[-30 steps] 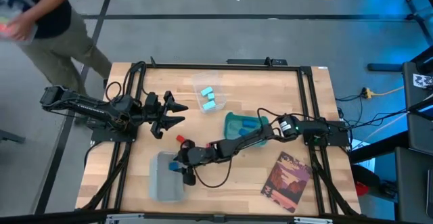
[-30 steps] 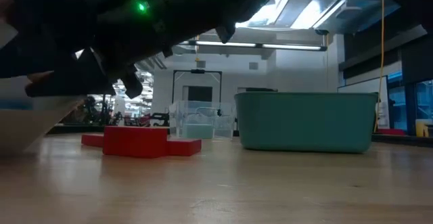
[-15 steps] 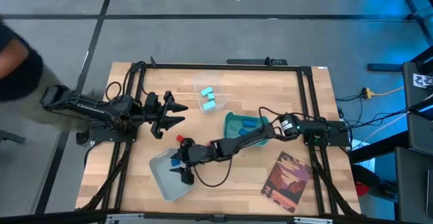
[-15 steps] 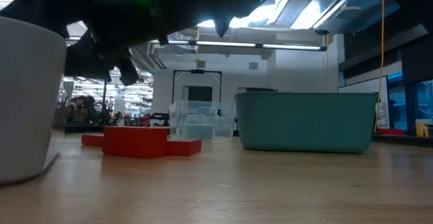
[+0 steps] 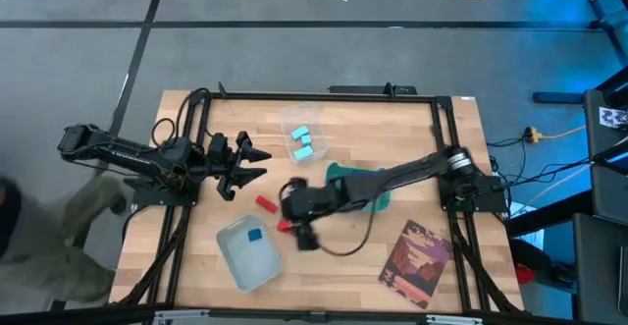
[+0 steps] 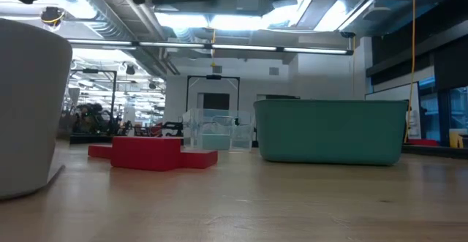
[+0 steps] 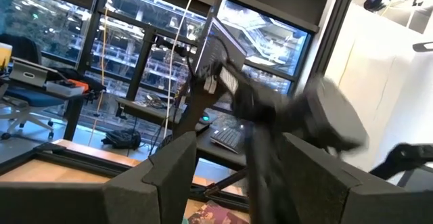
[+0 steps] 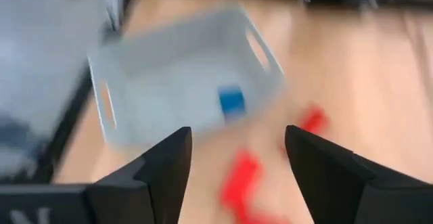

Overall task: Sort & place blocks by color
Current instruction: Put the red block into the gray bin

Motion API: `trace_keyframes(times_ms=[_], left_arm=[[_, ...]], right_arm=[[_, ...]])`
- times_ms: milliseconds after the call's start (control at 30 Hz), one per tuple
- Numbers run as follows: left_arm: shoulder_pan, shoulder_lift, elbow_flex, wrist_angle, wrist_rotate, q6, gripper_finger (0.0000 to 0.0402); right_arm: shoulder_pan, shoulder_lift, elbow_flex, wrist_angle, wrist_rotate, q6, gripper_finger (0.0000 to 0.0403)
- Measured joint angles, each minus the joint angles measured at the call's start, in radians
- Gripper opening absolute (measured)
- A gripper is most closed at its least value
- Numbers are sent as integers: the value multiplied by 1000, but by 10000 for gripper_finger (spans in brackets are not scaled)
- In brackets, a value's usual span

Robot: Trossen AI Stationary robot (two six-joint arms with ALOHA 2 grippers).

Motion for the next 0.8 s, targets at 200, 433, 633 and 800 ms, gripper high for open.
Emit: trace_keyframes(times_ms=[200, 433, 633, 800], left_arm=[[2, 0, 0, -1, 5, 0, 206], [21, 0, 0, -53, 16, -4, 206], [60, 27, 56, -313, 14, -17, 206], [70, 77, 145, -515, -11, 111, 206]], right_arm=[[-34, -180, -107, -301, 9, 3, 241], [-36, -541, -599, -112, 36, 205, 241], [-16, -800, -974, 435, 46, 342, 241], [-16, -896, -1159, 868, 46, 317, 241]])
